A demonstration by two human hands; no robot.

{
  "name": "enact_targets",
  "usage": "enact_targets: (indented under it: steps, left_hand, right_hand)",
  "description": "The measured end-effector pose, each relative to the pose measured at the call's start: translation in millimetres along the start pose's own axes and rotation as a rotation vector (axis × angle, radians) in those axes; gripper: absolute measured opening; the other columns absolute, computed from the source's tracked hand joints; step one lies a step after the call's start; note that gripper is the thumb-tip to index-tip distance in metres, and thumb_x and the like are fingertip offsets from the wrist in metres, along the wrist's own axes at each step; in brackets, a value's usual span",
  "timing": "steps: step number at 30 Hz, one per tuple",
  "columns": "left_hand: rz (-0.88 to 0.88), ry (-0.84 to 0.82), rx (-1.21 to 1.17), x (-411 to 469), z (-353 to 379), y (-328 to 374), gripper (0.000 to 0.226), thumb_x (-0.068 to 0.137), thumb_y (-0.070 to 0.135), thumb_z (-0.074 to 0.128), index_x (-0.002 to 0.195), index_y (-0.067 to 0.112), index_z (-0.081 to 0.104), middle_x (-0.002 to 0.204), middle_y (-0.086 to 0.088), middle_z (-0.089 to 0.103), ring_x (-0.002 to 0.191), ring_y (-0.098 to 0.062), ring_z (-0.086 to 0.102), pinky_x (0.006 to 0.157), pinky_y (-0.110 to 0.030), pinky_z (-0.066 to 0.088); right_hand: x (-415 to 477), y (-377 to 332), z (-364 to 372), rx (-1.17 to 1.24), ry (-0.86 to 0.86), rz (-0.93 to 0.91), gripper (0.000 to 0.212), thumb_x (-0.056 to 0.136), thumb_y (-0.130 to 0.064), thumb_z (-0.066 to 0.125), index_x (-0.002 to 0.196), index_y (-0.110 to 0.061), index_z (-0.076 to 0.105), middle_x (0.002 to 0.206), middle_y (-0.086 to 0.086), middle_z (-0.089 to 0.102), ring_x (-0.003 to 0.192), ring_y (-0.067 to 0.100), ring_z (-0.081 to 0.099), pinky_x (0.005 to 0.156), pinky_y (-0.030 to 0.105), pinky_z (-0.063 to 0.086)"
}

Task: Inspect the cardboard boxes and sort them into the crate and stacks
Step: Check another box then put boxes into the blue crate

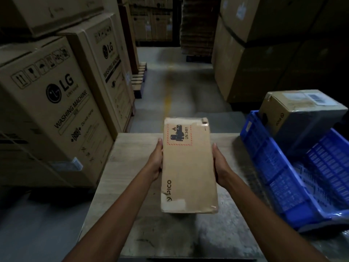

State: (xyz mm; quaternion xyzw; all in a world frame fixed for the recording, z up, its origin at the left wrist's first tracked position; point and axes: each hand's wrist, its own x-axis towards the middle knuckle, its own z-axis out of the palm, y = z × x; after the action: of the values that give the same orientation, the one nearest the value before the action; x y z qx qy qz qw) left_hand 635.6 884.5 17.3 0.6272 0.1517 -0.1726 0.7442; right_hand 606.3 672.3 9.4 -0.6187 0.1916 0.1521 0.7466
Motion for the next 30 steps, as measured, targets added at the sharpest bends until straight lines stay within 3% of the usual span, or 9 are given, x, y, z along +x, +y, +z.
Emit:
enact_targets:
  steps: [2,5,8,12,16,19,22,26,30]
  left_hand:
    - [0.076,0.036,-0.054,0,-4,8,0.07,0.102,0.063,0.024,0.126,0.011,0.063,0.117,-0.017,0.071,0.107,-0.034,0.069,0.093,-0.049,0.056]
    - [0.134,0.093,-0.204,8,-13,14,0.066,0.098,0.065,0.036,0.136,0.013,0.054,0.127,-0.017,0.065,0.116,-0.036,0.063,0.098,-0.052,0.053]
    - [0.072,-0.024,-0.299,11,-16,9,0.075,0.09,0.069,0.048,0.14,0.015,0.053,0.134,-0.018,0.062,0.124,-0.039,0.059,0.107,-0.059,0.043]
    - [0.08,-0.084,-0.32,0,-14,-18,0.067,0.094,0.058,0.05,0.137,0.008,0.056,0.134,-0.022,0.061,0.122,-0.039,0.06,0.105,-0.056,0.045]
    - [0.152,-0.034,-0.153,-4,-17,-29,0.063,0.095,0.058,0.049,0.133,0.009,0.057,0.126,-0.015,0.067,0.115,-0.033,0.065,0.101,-0.054,0.05]
    - [0.329,0.14,0.09,-14,-16,-2,0.044,0.103,0.046,0.045,0.131,0.014,0.054,0.128,-0.009,0.064,0.117,-0.026,0.062,0.098,-0.049,0.051]
    - [0.593,0.241,0.559,-27,-18,39,0.041,0.101,0.039,0.051,0.14,0.025,0.048,0.142,0.003,0.049,0.127,-0.013,0.047,0.1,-0.037,0.043]
    - [0.611,-0.118,1.108,-37,-7,73,0.088,0.084,0.053,0.072,0.155,0.029,0.026,0.161,0.009,0.021,0.144,-0.011,0.025,0.115,-0.037,0.028]
    - [0.399,-0.259,1.478,-23,1,69,0.116,0.075,0.072,0.067,0.16,0.028,0.001,0.167,0.001,-0.013,0.154,-0.02,-0.009,0.124,-0.054,0.01]
  right_hand:
    - [3,-5,-2,0.002,0.022,0.0,0.086,0.094,-0.079,0.02,0.122,-0.016,0.071,0.111,0.016,0.073,0.106,0.035,0.069,0.091,0.05,0.056]
    - [4,-15,-1,0.02,0.076,-0.018,0.079,0.093,-0.08,0.024,0.128,-0.023,0.066,0.116,0.011,0.069,0.11,0.032,0.062,0.093,0.05,0.052]
    - [1,-15,8,0.011,0.043,-0.044,0.071,0.09,-0.082,0.034,0.13,-0.032,0.064,0.128,0.008,0.066,0.12,0.031,0.059,0.107,0.057,0.045]
    - [-3,4,14,-0.014,0.033,-0.071,0.055,0.102,-0.062,0.032,0.119,-0.027,0.071,0.115,0.001,0.075,0.115,0.023,0.068,0.111,0.051,0.043]
    - [-10,4,5,-0.05,0.037,-0.062,0.053,0.103,-0.06,0.031,0.119,-0.026,0.069,0.114,0.002,0.075,0.113,0.023,0.068,0.107,0.049,0.047]
    - [-14,-13,-2,-0.122,0.056,-0.115,0.053,0.104,-0.059,0.031,0.132,-0.024,0.061,0.128,0.006,0.067,0.116,0.026,0.064,0.097,0.045,0.052]
    - [-23,-46,-4,-0.357,0.125,-0.345,0.042,0.104,-0.049,0.042,0.138,-0.026,0.052,0.138,0.001,0.056,0.127,0.024,0.054,0.091,0.037,0.049]
    - [-40,-88,4,-1.002,-0.007,-0.512,0.074,0.088,-0.06,0.064,0.152,-0.032,0.041,0.163,-0.003,0.029,0.144,0.019,0.035,0.111,0.045,0.039]
    - [-44,-100,19,-1.46,-0.184,-0.385,0.105,0.076,-0.063,0.077,0.16,-0.033,0.022,0.17,-0.005,0.004,0.153,0.024,0.018,0.118,0.046,0.028]
